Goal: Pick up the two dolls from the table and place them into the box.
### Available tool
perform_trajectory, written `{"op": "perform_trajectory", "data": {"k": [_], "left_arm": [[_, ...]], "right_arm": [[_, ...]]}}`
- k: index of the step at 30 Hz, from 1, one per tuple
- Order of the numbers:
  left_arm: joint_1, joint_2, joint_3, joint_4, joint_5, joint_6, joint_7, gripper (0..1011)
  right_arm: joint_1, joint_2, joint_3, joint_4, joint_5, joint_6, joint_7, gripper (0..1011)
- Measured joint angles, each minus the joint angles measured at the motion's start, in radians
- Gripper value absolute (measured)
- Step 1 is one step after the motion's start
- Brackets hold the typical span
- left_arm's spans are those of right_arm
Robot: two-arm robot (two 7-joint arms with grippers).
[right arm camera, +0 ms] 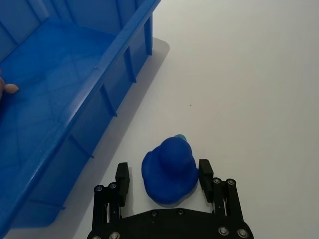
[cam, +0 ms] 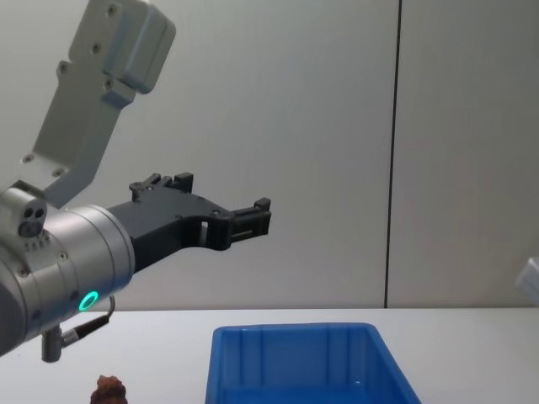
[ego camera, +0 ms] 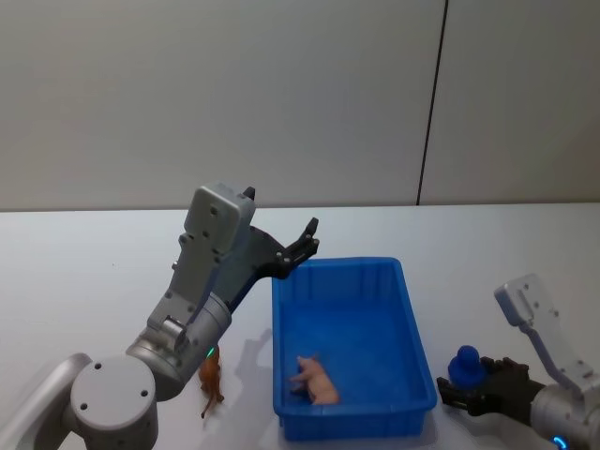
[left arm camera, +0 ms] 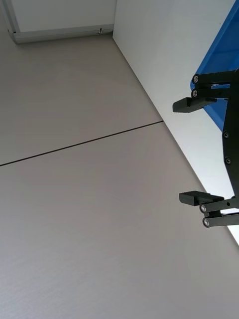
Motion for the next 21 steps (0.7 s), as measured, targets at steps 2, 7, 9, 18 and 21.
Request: {"op": "perform_trajectory", "data": {"k": [2,7,9,18,21], "left_arm": [[0.000,0.000,0.000,0.000,0.000,0.000,0.000,1001],[0.000,0.000,0.000,0.000,0.000,0.000,0.000,1001],[0.000,0.000,0.000,0.000,0.000,0.000,0.000,1001],[0.000,0.000,0.000,0.000,0.000,0.000,0.000,1001],[0.000,0.000,0.000,0.000,0.000,0.000,0.000,1001]], "right_arm": [[0.002,-0.001,-0.001,0.001,-0.001,0.001,0.000,837],[0.004,-0.002,-0.001,0.004,-0.004,0.003,0.000,801],[0.003,-0.002,-0.001,0.004,-0.004,0.002,-0.003,792],[-0.012,0.002,0.005,-0.013,0.007,-0.016,-0.042,736],[-0.014,0.003,0.007,-0.016,0.009,-0.020,-0.050,718]]}}
